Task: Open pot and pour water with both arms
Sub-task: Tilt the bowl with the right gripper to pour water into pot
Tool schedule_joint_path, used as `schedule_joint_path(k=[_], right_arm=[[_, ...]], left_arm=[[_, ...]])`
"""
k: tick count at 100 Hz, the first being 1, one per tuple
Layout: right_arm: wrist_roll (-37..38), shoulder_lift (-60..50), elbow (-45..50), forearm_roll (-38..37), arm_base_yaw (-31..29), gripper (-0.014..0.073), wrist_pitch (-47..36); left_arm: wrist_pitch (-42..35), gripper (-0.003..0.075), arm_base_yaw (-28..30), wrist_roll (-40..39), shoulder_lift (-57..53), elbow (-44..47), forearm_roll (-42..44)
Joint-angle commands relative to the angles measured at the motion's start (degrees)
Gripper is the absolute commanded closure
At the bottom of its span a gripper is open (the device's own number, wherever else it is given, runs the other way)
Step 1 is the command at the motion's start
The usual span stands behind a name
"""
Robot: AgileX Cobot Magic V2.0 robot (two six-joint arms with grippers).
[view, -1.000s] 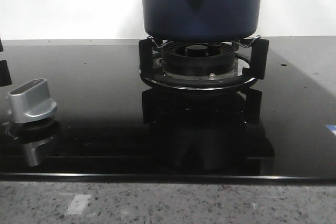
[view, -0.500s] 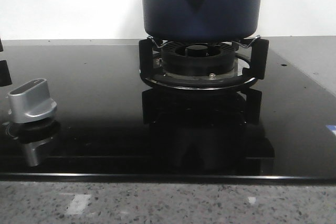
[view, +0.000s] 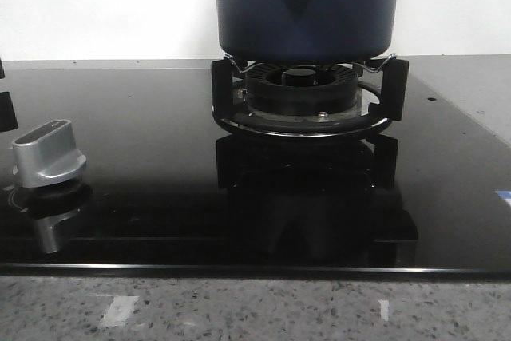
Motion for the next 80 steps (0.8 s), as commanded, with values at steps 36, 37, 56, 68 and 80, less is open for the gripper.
schedule_joint_path(k=[36, 37, 56, 68, 80], right_arm=[[0.72, -2.79, -2.01, -8.65, 1.51, 0.0639, -5.01], [0.72, -2.79, -2.01, -8.65, 1.51, 0.0639, -5.01], [0.72, -2.79, -2.01, -10.47, 1.74, 0.0639, -5.93], [2.33, -2.79, -2.01, -16.09, 2.96, 0.0639, -6.13], [3.68, -2.79, -2.01, -21.16, 4.31, 0.0639, -6.13]], left_arm=[[0.96, 0.0411, 0.2, 0.23, -1.37, -1.89, -5.61], [0.96, 0.0411, 0.2, 0.23, -1.37, -1.89, -5.61], [0.96, 0.0411, 0.2, 0.23, -1.37, -1.89, -5.61], [0.82, 0.0411, 0.2, 0.23, -1.37, -1.89, -5.61], [0.82, 0.0411, 0.2, 0.23, -1.37, -1.89, -5.61]])
